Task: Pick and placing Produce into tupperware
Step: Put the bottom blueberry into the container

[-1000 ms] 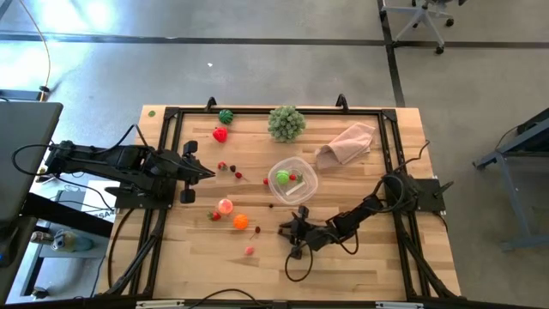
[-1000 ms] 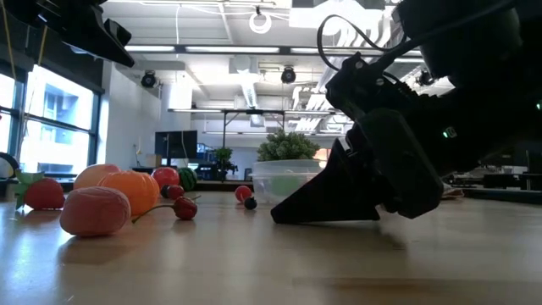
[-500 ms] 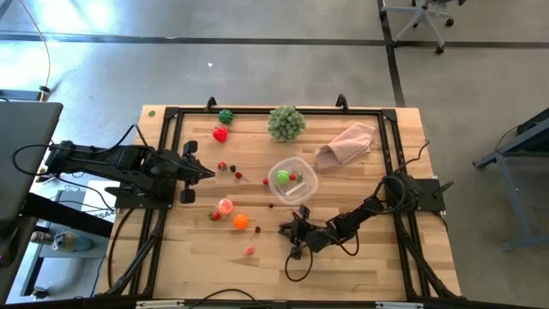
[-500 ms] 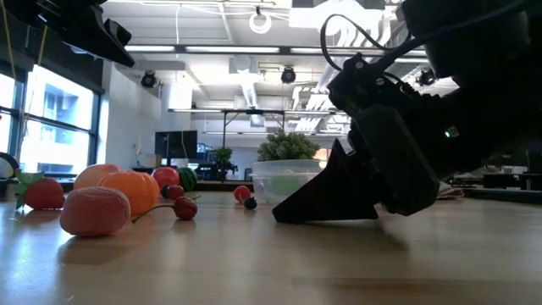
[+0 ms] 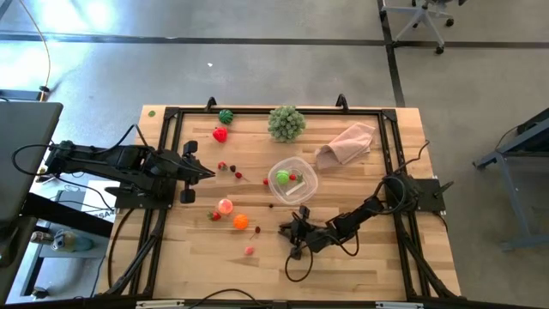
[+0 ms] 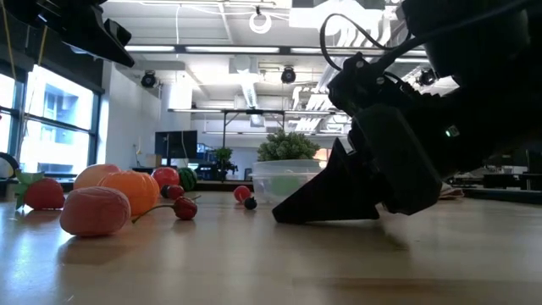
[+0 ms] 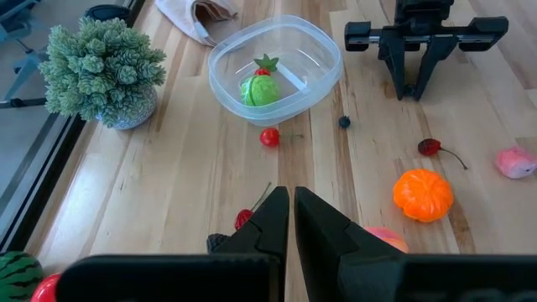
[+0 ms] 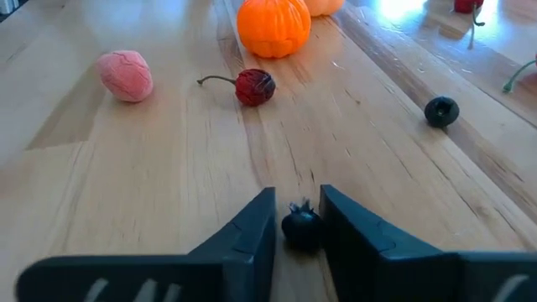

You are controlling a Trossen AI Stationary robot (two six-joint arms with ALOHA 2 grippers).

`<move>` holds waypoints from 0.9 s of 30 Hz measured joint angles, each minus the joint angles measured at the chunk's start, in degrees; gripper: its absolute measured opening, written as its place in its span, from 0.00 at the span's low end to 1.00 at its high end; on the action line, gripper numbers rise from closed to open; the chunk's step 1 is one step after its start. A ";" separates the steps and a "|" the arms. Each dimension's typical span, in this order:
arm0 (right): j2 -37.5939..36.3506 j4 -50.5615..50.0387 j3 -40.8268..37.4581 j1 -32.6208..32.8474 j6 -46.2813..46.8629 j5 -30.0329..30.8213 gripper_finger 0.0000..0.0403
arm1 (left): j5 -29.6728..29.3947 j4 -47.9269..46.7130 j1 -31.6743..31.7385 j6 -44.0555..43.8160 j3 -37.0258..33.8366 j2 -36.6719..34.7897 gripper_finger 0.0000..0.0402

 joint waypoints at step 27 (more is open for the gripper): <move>-0.11 -5.75 0.07 2.86 6.77 5.29 0.40 | 0.02 0.00 -0.02 -0.02 0.00 0.02 0.04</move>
